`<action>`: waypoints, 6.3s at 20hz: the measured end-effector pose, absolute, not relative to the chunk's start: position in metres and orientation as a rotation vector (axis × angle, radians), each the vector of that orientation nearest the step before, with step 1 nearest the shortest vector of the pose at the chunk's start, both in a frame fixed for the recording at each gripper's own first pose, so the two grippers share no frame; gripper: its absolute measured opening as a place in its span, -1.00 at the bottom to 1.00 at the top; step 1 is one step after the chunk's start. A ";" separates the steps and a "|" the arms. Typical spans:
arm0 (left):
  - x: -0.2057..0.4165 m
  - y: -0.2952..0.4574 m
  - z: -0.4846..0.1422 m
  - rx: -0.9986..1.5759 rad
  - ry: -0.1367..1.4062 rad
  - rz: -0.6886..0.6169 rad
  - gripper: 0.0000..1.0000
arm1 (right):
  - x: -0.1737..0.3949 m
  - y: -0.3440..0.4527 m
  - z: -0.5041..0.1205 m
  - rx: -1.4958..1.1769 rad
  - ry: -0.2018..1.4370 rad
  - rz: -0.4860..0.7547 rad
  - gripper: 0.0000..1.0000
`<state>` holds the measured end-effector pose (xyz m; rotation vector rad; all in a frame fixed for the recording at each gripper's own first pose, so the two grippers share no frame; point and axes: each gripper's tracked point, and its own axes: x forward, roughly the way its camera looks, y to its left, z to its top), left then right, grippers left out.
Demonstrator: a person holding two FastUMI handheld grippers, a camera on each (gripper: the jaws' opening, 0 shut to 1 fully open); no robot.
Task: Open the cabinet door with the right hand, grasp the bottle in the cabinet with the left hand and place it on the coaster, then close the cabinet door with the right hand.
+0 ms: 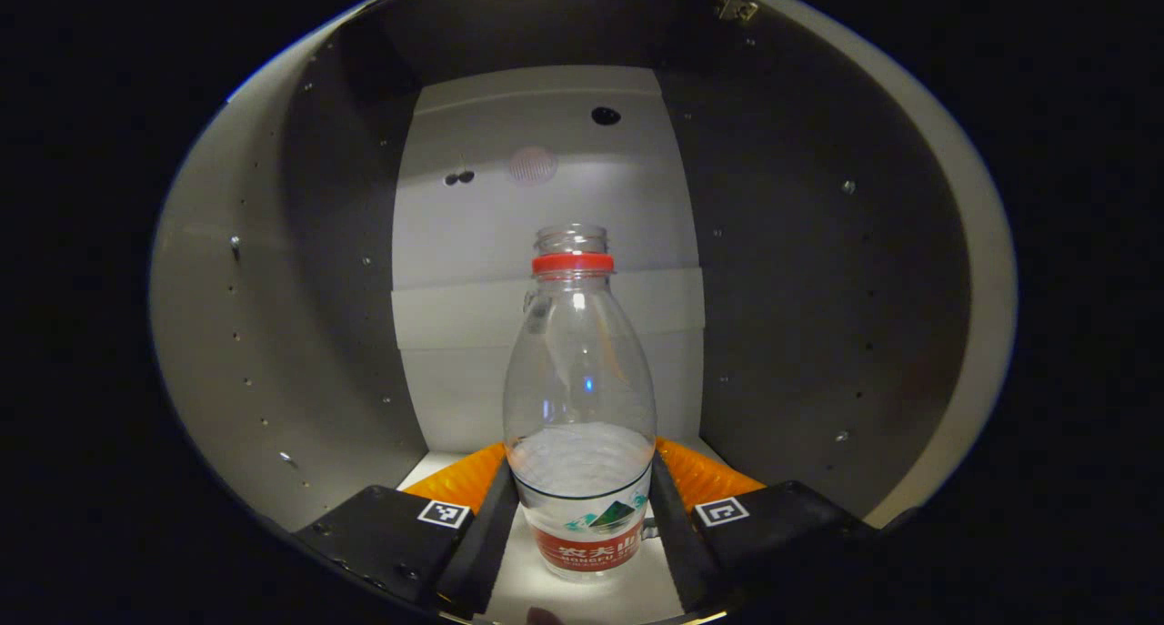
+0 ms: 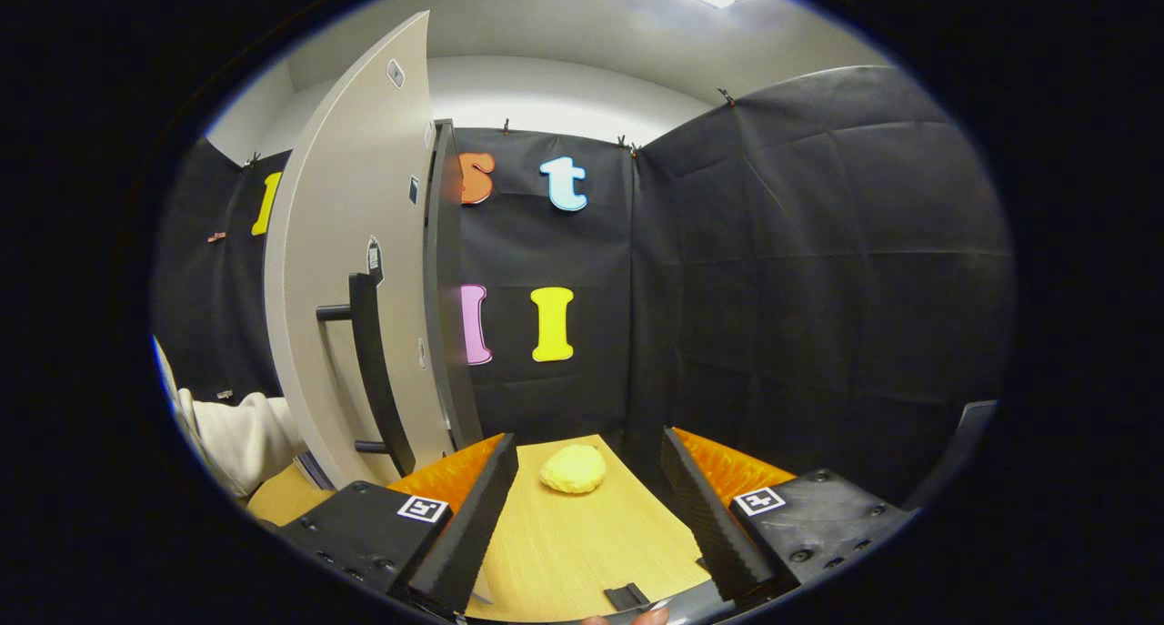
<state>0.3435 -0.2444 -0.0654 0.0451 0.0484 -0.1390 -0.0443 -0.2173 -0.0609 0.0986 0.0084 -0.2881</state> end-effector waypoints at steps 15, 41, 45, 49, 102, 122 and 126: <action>0.150 -0.127 -0.076 0.056 -0.024 -0.209 0.49 | -0.046 -0.189 -0.042 0.123 -0.035 -0.257 0.96; 0.021 -0.047 -0.386 0.014 0.068 -0.327 0.53 | -0.050 -0.235 -0.019 0.139 -0.102 -0.471 0.94; 0.022 -0.042 -0.402 0.025 0.077 -0.324 0.53 | -0.045 -0.231 -0.022 0.114 -0.077 -0.465 0.96; 0.021 -0.041 -0.412 0.010 0.094 -0.312 0.53 | -0.041 -0.230 -0.024 0.114 -0.068 -0.467 0.95; -0.047 -0.045 -0.059 -0.067 0.042 -0.161 0.86 | -0.034 -0.102 -0.026 0.181 -0.004 -0.184 0.95; -0.050 -0.045 -0.053 -0.064 0.028 -0.157 0.87 | -0.003 0.035 -0.026 0.212 0.030 0.135 0.96; -0.043 -0.064 -0.043 -0.043 0.009 -0.194 0.87 | -0.012 0.012 -0.027 0.193 0.013 0.085 0.95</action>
